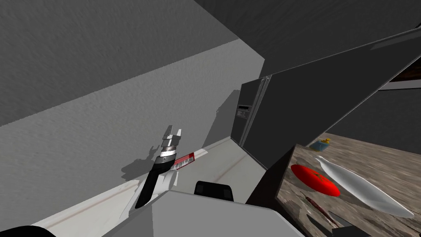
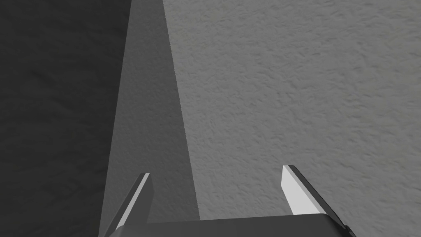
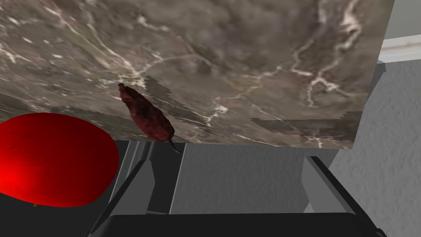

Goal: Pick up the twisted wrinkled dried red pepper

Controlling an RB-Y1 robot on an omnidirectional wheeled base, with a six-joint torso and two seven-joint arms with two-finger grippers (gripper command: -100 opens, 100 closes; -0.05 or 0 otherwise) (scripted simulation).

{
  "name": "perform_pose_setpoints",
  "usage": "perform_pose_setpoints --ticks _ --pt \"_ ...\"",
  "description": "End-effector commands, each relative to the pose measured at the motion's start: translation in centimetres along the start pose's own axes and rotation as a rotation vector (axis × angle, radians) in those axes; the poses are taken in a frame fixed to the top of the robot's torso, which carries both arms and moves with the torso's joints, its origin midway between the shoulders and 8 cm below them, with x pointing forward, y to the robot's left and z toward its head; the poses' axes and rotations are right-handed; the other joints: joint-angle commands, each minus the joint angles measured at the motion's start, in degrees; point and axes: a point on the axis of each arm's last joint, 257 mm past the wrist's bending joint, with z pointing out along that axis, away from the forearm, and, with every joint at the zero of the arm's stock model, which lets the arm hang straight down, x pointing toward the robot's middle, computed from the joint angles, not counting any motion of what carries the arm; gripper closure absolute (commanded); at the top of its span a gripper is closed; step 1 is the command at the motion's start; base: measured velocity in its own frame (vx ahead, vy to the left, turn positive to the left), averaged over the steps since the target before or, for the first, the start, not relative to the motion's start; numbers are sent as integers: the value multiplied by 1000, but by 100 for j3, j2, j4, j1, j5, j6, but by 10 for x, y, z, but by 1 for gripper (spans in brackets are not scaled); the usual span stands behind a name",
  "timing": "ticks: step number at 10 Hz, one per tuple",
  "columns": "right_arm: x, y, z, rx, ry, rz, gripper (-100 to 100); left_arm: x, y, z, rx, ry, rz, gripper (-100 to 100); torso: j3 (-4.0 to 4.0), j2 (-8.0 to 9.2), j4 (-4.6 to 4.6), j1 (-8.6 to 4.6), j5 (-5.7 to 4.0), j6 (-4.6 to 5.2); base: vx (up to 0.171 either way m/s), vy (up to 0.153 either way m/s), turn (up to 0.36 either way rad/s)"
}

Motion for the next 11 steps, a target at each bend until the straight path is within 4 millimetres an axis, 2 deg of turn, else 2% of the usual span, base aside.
perform_pose_setpoints --ticks 1,6,7,8,9,11 --pt "13 -11 -4 11 56 -25 -100 0 0 0 0 0 0 0 0 0 0 0 0 0 87 -43 102" --pt "44 -35 -16 26 181 -91 -100 0 0 0 0 0 0 0 12 20 5 11 2 2 53 -26 69" --pt "41 -32 -15 25 165 -82 -100 0 0 0 0 0 0 0 13 22 6 13 3 3 21 -8 15" --pt "42 -33 -16 26 168 -84 0 0 0 0 0 0 0 0 18 30 8 16 3 5 0 0 0" --pt "51 -32 -14 35 170 -71 -100 0 0 0 0 0 0 0 22 38 9 19 4 5 16 -6 114" --pt "61 -30 -11 43 173 -59 -100 0 0 0 0 0 0 0 21 36 9 15 3 4 20 -12 89"
